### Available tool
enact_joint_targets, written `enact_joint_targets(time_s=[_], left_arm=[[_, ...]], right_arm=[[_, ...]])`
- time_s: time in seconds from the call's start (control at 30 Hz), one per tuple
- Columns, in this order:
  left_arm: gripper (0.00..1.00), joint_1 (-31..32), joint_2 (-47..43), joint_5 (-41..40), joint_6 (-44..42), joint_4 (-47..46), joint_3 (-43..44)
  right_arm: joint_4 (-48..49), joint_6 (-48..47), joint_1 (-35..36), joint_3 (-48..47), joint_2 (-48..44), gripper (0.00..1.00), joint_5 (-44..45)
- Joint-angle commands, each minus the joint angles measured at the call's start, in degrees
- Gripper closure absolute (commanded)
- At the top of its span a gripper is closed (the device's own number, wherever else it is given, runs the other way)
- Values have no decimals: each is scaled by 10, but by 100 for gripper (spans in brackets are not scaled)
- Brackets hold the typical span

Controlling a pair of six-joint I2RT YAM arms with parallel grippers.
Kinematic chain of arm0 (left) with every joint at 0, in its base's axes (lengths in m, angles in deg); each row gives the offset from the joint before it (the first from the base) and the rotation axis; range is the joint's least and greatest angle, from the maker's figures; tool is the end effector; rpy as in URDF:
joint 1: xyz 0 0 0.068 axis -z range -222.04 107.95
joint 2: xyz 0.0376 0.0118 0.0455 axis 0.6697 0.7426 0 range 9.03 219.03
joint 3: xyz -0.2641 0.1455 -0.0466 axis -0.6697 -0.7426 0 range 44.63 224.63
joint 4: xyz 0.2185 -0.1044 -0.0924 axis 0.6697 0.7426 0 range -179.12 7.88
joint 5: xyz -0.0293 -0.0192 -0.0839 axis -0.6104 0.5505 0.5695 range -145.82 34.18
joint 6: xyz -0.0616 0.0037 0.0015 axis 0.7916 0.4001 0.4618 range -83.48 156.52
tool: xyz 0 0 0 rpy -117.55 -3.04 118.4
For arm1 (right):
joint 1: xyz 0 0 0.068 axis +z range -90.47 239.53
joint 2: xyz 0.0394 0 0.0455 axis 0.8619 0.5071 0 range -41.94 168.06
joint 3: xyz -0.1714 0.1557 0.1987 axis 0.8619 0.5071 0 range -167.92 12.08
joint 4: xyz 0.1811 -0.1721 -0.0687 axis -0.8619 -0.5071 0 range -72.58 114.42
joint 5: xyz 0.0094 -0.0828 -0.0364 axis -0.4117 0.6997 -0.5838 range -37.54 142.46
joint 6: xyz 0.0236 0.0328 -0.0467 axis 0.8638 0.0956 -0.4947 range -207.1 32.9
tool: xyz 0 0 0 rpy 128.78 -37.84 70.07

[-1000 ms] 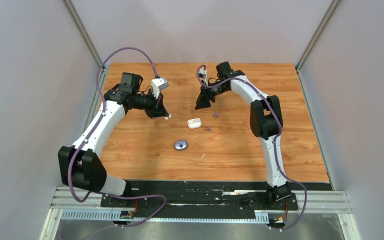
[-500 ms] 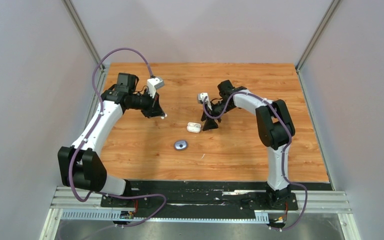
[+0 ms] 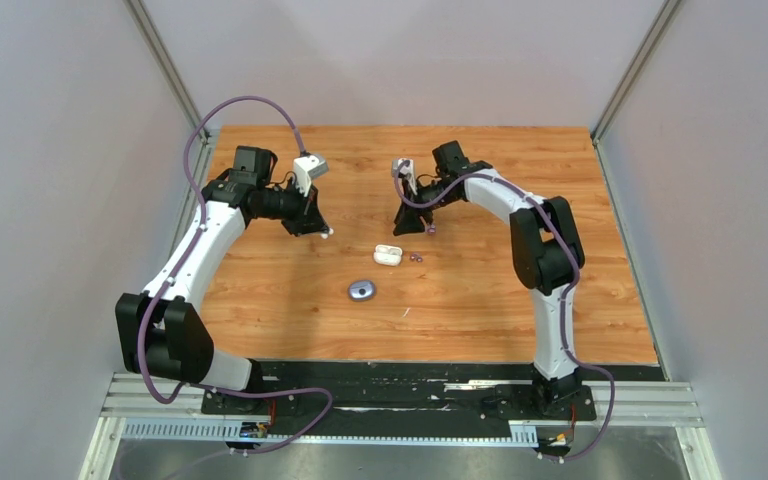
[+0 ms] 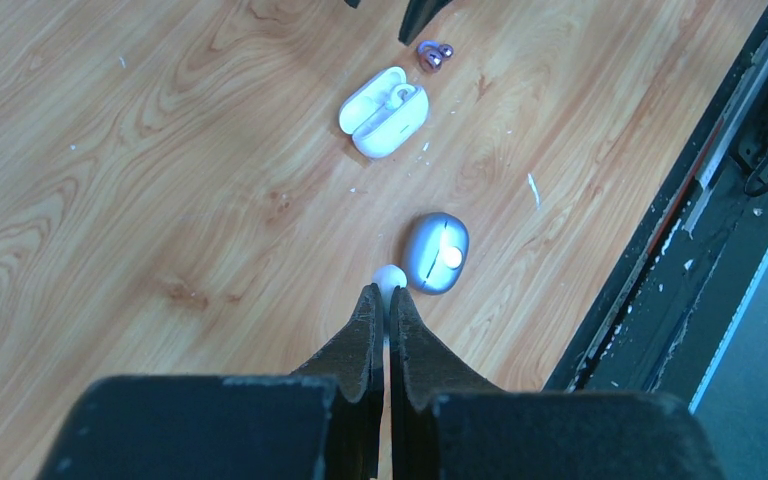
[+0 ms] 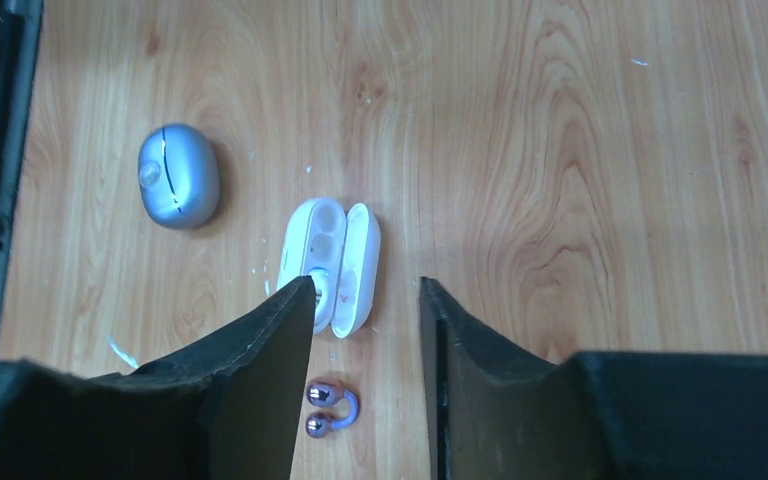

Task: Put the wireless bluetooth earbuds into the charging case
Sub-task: Pick up the charging case at the center of the board.

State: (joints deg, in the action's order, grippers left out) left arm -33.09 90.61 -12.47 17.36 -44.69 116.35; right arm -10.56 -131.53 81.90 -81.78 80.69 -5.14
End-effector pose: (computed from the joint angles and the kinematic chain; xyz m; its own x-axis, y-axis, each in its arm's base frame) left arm 0.2803 -0.0765 0.3375 -0.5906 0.3346 -0.7344 0.7440 0.5782 -0.3349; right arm 0.4155 0.2137 0.2110 -0.2078 -0.4911 -0.8459 -0.9728 0.0132 0.2313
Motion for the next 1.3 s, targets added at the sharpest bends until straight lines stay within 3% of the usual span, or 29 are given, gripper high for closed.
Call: enact_joint_targets(time_s=[0.0,0.2,1.27], left_arm=[[100,-5,-3,5,10,0,2],[100,-7,0,9,22,-13,-6],[100,-9,-14,4,28,-16,-25]], right_arm=[[-35,127,0,-60,48,60,-44],[-60,199,4,-93,88,63,-29],[-77,174,29,-100,128,72,24]])
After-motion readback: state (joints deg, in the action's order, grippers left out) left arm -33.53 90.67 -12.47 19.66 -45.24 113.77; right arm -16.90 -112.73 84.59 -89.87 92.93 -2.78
